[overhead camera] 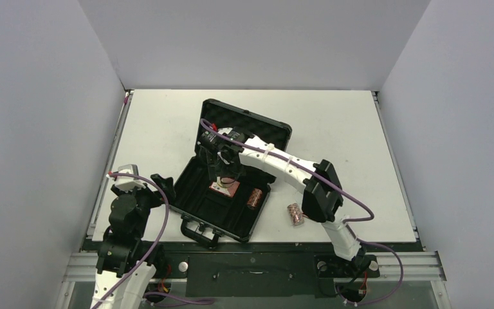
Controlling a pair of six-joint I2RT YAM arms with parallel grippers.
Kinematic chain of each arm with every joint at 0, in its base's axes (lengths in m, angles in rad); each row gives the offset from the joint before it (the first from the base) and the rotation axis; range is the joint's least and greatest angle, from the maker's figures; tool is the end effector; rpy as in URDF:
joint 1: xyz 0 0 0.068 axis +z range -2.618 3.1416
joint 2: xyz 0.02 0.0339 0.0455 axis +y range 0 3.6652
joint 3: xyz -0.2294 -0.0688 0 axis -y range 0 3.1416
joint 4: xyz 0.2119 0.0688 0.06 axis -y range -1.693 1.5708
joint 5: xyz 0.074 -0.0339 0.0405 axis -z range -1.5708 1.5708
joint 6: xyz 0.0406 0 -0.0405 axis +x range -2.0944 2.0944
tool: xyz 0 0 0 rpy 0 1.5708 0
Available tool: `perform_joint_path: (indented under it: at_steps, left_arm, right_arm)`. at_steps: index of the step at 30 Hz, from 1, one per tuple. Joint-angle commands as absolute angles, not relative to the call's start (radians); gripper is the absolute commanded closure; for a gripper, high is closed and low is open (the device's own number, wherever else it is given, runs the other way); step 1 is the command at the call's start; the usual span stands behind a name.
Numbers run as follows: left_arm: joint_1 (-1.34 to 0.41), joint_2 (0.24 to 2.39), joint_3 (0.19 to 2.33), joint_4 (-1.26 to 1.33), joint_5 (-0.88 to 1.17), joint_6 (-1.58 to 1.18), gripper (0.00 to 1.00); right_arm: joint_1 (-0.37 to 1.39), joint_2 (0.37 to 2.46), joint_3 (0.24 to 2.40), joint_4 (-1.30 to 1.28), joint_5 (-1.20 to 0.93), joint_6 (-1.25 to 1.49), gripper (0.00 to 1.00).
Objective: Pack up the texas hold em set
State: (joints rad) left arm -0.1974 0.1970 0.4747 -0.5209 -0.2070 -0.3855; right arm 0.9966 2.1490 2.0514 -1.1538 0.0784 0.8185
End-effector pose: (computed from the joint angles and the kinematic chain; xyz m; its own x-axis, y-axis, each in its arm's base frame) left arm 0.0926 -0.0100 0.2468 -0.2174 -0.3318 -0.9180 -0.0922 0.9432 -0.3191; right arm 0.2189 0.3325 0.2360 -0.9538 -0.1343 -0.2688 -0.1863 0.9661 0.1784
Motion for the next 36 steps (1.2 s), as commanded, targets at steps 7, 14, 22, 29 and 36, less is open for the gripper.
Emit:
perform_joint_path:
  at_steps: [7,14,22,29,36]
  left_arm:
    - [-0.207,0.185,0.482,-0.482,-0.203,-0.377,0.04]
    - [-0.208,0.184,0.482,-0.483,-0.21,-0.379,0.04]
    - [-0.207,0.179,0.483,-0.485,-0.221,-0.382,0.04]
    - [-0.206,0.176,0.483,-0.486,-0.225,-0.382,0.04]
    - [-0.204,0.178,0.483,-0.487,-0.228,-0.383,0.04]
  right_arm:
    - [1.004,2.203,2.102,-1.144,0.067,0.787,0.76]
    - [0.994,2.255,2.13,-1.143,0.06,0.767,0.76]
    - [0.969,2.284,2.135,-1.132,0.051,0.754,0.76]
    - [0.954,2.301,2.137,-1.126,0.043,0.746,0.76]
    - [0.941,2.324,2.16,-1.117,0.029,0.744,0.76]
